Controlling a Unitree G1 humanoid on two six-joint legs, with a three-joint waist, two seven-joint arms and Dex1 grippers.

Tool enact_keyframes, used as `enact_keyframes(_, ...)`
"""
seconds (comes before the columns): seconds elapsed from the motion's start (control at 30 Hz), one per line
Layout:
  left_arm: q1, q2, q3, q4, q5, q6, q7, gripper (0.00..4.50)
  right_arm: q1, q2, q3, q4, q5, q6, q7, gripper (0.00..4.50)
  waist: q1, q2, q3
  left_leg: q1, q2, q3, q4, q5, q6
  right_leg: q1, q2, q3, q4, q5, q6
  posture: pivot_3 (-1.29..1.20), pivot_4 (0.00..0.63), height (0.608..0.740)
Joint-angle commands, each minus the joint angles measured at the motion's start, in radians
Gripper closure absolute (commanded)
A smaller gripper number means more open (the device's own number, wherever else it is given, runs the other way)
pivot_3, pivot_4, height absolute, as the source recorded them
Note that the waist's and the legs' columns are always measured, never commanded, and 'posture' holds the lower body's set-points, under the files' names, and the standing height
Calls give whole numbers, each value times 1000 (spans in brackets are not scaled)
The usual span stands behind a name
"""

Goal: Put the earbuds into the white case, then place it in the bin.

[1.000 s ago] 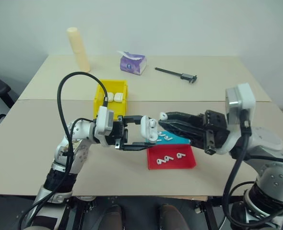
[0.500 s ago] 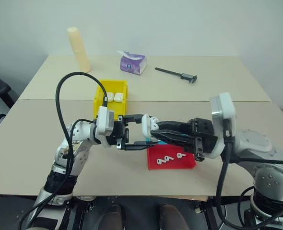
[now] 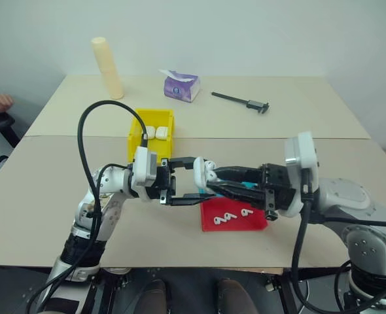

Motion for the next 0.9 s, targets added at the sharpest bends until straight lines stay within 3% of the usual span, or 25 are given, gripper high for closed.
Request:
enact_keyframes(0.03,-10,-14,17,-27,-13,-19,12,1697,14,-28,10,-24,-12,-32,11,1906,0,0,0,0,0,0,0,0,0,0,0,0,0,0,0,0,150,740)
enact_keyframes(0.1,-8,-13,17,-28,-14,-17,9,1697,15,-38,5,-20,3,-30,7,1219,0,0,0,0,0,0,0,0,0,0,0,0,0,0,0,0,150,740)
enact_keyframes(0.33,-22,-22,5,17,8,-32,-7,1697,30,-108,-78,-1,83,-38,56,1219,1,0,0,0,0,0,0,0,0,0,0,0,0,0,0,0,150,740)
enact_keyframes(0.43,-51,-51,-17,57,37,-44,1,1697,-40,-151,-120,46,169,1,30,1219,2,0,0,0,0,0,0,0,0,1,0,0,0,0,0,0,150,740)
enact_keyframes(0.53,-78,-69,-50,103,100,-77,2,1697,-130,-202,-116,73,184,21,13,1836,1,0,0,0,0,0,0,0,0,1,0,0,-1,0,0,0,150,740)
enact_keyframes(0.77,-120,-81,-97,174,199,-107,26,1697,-344,-288,10,83,94,62,6,4262,-1,0,0,-1,0,0,0,0,0,-1,0,1,-1,0,0,0,150,740)
enact_keyframes(0.8,-124,-86,-99,182,207,-111,30,1697,-369,-297,40,81,68,60,13,4479,0,0,0,-1,0,0,0,0,0,-1,0,1,-1,0,0,0,150,740)
enact_keyframes(0.9,-138,-98,-108,203,235,-118,44,1697,-422,-312,158,66,-52,45,25,4479,0,0,0,-1,0,0,0,0,0,-1,0,1,-1,0,1,0,150,740)
